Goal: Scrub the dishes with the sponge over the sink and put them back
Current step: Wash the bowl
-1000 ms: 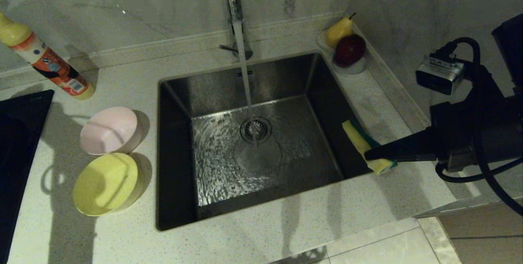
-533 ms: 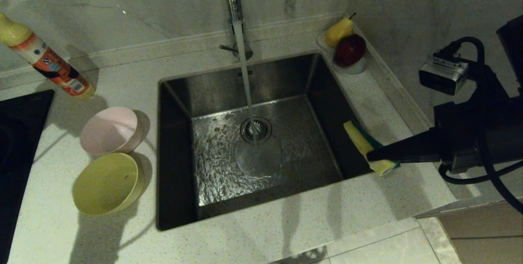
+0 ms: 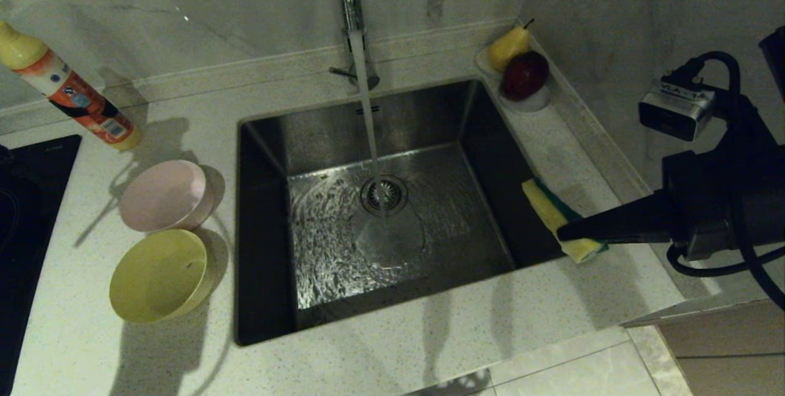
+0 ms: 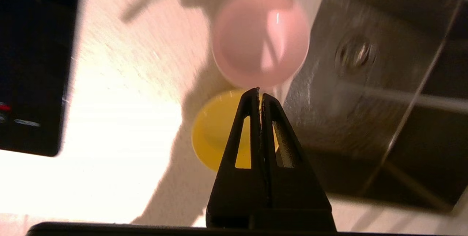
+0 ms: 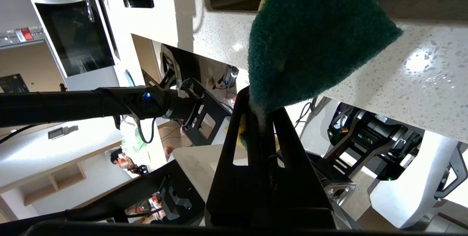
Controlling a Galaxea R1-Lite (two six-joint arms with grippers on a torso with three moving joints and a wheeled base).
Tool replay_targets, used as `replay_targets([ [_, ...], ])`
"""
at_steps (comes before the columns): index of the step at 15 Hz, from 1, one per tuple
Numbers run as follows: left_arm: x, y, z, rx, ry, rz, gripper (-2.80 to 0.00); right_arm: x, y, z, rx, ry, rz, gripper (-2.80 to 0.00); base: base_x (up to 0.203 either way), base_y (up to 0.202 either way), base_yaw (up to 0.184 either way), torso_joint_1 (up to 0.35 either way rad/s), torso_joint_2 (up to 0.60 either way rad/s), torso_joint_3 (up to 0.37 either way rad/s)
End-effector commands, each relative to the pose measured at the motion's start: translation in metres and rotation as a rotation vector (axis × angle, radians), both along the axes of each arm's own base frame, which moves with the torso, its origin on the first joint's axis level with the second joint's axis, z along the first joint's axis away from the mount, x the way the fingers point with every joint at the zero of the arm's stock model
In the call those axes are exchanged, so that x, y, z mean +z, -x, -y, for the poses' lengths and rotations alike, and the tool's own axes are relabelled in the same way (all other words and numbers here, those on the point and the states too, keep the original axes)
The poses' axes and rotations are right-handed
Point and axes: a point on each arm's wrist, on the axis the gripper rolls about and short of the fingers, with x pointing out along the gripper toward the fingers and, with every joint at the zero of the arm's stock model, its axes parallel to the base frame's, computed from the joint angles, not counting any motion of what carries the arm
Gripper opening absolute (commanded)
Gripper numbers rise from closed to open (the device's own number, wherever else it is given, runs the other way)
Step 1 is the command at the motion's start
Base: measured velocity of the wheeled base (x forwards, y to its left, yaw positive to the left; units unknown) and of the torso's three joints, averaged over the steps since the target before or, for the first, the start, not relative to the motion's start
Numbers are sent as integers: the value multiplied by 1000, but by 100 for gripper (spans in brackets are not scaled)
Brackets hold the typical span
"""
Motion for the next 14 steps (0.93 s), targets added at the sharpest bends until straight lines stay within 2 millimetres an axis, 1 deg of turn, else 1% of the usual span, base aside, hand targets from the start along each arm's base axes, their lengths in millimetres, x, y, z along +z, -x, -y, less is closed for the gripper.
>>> replay_targets([
  [1,-21,-24,2,-23,0,-72,-280,1,0,0,2,-4,-3,-280,0,0,0,0,0,0],
  [2,-29,-36,-1,-12,-12,-88,-280,2,1,0,1,-6,2,-280,0,0,0,0,0,0],
  [3,-36,-48,-4,-4,-23,-97,-5,3,2,1,1,-7,5,-280,0,0,0,0,0,0],
  [4,-40,-57,-7,5,-26,-95,0,1,2,1,1,-4,-4,-280,0,0,0,0,0,0],
  [5,-41,-63,-9,11,-24,-89,0,-1,2,1,0,-1,-8,-280,0,0,0,0,0,0],
  [7,-52,-79,-14,16,-4,-108,0,-1,1,0,0,3,-16,-280,0,0,0,0,0,0],
  [8,-55,-83,-15,16,-1,-113,0,0,1,1,0,0,-10,-280,0,0,0,0,0,0],
  [10,-68,-101,-22,24,8,-137,0,-3,1,0,0,5,-20,-280,0,0,0,0,0,0],
  [14,-89,-125,-32,91,-4,-180,0,-2,3,2,-4,4,-20,-280,0,0,0,0,0,0],
])
